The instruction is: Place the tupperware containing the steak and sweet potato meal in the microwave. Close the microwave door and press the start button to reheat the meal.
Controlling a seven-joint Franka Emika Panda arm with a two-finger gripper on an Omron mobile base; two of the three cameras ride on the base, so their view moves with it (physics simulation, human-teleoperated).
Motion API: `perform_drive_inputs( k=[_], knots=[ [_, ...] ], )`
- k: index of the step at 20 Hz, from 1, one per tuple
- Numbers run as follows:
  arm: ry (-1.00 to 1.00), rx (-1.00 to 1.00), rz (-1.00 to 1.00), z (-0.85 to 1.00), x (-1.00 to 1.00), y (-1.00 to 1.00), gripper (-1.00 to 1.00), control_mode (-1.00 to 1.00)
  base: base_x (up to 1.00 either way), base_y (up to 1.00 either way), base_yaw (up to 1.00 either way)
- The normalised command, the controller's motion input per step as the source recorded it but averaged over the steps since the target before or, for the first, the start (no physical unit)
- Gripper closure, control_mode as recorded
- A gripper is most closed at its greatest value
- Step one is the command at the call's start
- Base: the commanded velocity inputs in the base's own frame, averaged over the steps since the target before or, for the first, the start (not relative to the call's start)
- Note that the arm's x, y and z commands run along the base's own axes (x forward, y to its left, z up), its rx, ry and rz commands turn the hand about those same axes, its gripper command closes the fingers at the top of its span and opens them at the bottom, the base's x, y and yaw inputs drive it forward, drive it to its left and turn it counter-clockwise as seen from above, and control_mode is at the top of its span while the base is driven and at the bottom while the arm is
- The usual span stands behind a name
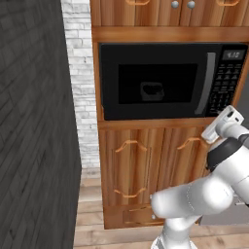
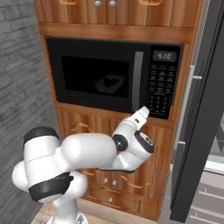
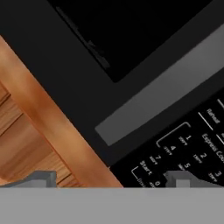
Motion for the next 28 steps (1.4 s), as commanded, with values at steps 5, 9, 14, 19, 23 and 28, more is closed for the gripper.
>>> perform_drive_inputs(
  k=[5, 9, 14, 19, 23, 28],
  knots=[
    [0.0, 0.11, 0.17, 0.0, 0.24, -0.48, -1.0, -1.0, 0.0, 0.0, 0.0],
    [-0.04, 0.09, 0.15, 0.01, 0.12, -0.47, -1.0, -1.0, 0.0, 0.0, 0.0],
    [-0.07, 0.05, 0.12, 0.12, 0.09, -0.53, -1.0, -1.0, 0.0, 0.0, 0.0],
    [-0.02, 0.06, 0.13, 0.02, 0.25, -0.5, -1.0, -1.0, 0.0, 0.0, 0.0],
    [0.0, 0.07, 0.15, -0.08, 0.41, -0.36, -1.0, -1.0, 0.0, 0.0, 0.0],
    [0.0, 0.07, 0.17, -0.13, 0.43, -0.36, -1.0, -1.0, 0.0, 0.0, 0.0]
  ],
)
